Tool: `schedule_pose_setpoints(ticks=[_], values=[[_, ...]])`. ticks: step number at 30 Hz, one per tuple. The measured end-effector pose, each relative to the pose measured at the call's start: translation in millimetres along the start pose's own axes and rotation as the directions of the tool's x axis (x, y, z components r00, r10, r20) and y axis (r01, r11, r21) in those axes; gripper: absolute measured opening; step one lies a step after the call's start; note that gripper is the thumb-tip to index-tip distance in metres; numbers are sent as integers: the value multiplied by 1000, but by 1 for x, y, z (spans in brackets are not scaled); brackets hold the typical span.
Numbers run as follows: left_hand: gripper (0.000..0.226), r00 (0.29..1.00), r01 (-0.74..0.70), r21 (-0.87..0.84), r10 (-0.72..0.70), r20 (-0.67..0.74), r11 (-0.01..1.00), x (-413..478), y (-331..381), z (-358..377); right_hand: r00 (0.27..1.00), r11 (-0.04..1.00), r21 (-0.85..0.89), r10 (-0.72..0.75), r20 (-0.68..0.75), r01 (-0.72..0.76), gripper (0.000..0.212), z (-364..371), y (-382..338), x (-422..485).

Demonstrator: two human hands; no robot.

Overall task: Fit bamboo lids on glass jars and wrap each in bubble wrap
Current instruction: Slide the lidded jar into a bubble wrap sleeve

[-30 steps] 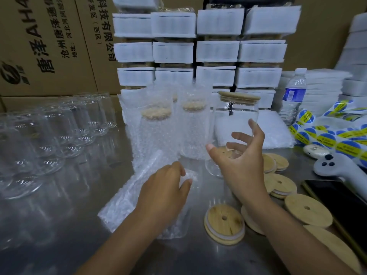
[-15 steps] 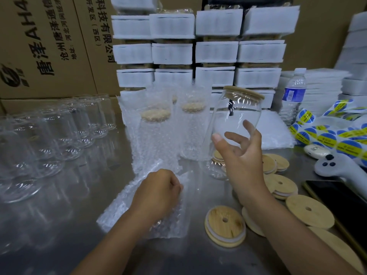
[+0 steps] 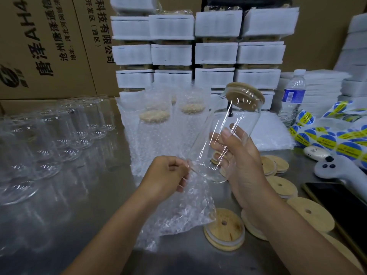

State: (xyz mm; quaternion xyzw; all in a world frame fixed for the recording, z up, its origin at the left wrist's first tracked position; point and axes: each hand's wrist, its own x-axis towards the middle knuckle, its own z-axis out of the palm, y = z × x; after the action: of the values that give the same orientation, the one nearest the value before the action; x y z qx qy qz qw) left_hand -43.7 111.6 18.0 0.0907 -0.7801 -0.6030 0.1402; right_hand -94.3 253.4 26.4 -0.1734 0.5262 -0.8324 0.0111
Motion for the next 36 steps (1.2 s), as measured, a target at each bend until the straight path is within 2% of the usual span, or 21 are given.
schedule_pose_setpoints(ticks=[7, 13, 16, 21, 23, 24, 25, 27, 28, 29, 32, 34, 36], values=[[20, 998, 20, -70, -16, 63, 997, 5, 3, -21, 999, 999, -1, -36, -37, 36, 60, -3, -2, 3], [22, 999, -19, -66, 22, 32, 998, 7, 13, -30, 998, 993, -104, -60, -4, 59, 75, -1, -2, -1], [20, 999, -47, -65, 48, 9, 997, 7, 15, -27, 998, 990, -122, -62, 19, 64, 70, 1, 0, -4], [20, 965, -226, 121, 239, -104, 967, 4, 14, -22, 998, 994, -88, -57, 8, 58, 73, 2, 0, -4], [19, 930, -342, 226, 363, -57, 912, -2, 15, -23, 998, 995, -81, -61, -9, 60, 70, 2, 1, -3], [23, 917, -386, 287, 397, 22, 877, -5, 15, -25, 998, 995, -82, -61, -21, 59, 68, 1, 1, -3], [45, 914, -405, 352, 382, 136, 844, -9, 14, -27, 998, 995, -79, -58, -35, 56, 68, 1, 1, -2], [111, 903, -411, 479, 277, 327, 775, -14, 8, -29, 996, 995, -76, -62, -69, 57, 70, 0, 1, -2], [129, 899, -414, 544, 233, 372, 730, -16, 8, -27, 994, 994, -89, -70, -84, 62, 71, 0, 1, -2], [137, 892, -431, 589, 226, 391, 684, -19, 7, -23, 993, 992, -107, -75, -94, 65, 71, 0, 1, -3], [144, 891, -455, 603, 329, 314, 655, -22, 10, -6, 994, 986, -158, -70, -81, 57, 77, 2, 3, -6], [135, 876, -465, 592, 437, 203, 658, -22, 10, 0, 997, 981, -181, -74, -38, 66, 84, 4, 2, -9], [126, 859, -472, 575, 495, 131, 668, -23, 11, 3, 996, 973, -217, -88, -4, 85, 78, 5, 2, -11]])
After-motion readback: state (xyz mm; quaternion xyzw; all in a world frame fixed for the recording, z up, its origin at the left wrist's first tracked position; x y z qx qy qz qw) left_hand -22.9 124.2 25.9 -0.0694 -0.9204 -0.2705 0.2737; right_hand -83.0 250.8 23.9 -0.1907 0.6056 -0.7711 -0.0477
